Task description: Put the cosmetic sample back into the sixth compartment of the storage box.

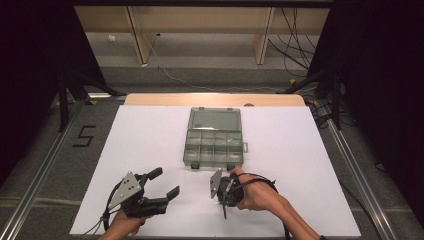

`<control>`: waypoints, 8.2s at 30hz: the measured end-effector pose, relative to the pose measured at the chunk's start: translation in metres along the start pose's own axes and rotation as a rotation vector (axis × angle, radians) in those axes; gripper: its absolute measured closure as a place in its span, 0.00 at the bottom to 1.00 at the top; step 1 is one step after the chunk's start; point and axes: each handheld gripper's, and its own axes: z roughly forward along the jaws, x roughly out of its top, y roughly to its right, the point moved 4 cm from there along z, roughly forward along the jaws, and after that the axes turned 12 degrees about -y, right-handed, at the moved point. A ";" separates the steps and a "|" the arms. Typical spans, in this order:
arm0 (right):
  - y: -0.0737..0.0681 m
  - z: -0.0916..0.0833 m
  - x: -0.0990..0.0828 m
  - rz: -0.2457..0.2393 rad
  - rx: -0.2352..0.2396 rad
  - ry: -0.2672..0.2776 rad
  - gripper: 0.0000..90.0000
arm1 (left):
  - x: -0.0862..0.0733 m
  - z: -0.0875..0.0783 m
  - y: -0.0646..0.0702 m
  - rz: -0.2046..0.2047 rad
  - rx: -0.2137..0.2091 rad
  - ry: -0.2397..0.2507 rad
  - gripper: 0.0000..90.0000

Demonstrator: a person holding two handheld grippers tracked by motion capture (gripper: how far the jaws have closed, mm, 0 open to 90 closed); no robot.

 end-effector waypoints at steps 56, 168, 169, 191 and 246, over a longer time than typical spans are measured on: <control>0.095 -0.036 0.026 0.514 -0.215 0.366 0.90 | 0.000 0.000 0.000 0.002 0.002 0.000 0.17; 0.049 -0.083 -0.006 0.530 -0.266 0.794 0.29 | 0.000 -0.002 0.001 0.000 0.005 0.005 0.17; 0.048 -0.082 -0.007 0.530 -0.259 0.794 0.29 | 0.000 -0.002 0.001 0.000 0.005 0.005 0.17; 0.029 -0.082 -0.017 0.543 -0.271 0.874 0.25 | 0.000 -0.002 0.001 0.003 0.006 0.005 0.17; -0.002 -0.072 -0.065 0.620 -0.336 0.984 0.19 | 0.000 -0.002 0.002 0.006 0.008 0.003 0.17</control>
